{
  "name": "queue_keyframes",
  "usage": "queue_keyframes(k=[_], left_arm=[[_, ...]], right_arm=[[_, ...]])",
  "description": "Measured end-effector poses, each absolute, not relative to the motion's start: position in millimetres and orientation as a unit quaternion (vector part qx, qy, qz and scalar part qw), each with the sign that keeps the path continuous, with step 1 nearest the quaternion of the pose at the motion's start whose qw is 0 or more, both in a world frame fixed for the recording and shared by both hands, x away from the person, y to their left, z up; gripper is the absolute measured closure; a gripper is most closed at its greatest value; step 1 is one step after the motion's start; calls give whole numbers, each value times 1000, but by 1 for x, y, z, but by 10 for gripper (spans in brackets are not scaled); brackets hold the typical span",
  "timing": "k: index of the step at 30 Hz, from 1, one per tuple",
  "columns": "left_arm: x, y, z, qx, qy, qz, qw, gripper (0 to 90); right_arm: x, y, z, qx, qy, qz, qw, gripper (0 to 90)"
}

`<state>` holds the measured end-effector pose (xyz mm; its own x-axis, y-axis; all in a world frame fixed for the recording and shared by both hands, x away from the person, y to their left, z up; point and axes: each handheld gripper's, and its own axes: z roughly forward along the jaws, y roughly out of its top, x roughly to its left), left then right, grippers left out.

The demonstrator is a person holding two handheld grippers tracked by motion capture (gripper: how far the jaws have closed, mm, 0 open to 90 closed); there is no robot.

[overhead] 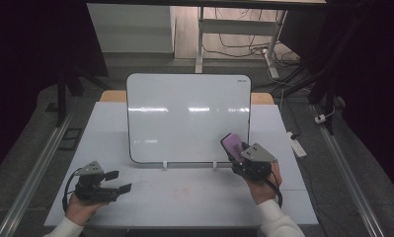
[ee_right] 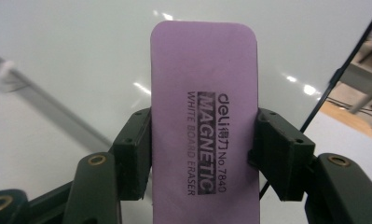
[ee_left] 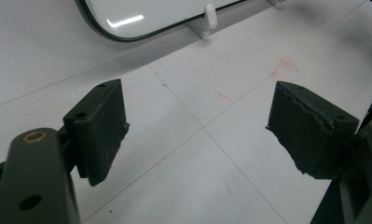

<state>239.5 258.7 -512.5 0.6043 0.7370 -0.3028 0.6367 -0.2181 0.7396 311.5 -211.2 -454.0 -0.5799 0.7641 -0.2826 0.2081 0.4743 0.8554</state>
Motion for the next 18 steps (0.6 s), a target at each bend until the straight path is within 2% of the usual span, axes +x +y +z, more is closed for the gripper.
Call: queue_keyframes(k=[8,18], left_arm=[[239,257,-514,783,436,63,440,201],[241,248,-509,791,408,68,451,185]], right_arm=[[290,-221,-456,294,803,433,286,407],[287,-214,-459,264,822,440,248,407]])
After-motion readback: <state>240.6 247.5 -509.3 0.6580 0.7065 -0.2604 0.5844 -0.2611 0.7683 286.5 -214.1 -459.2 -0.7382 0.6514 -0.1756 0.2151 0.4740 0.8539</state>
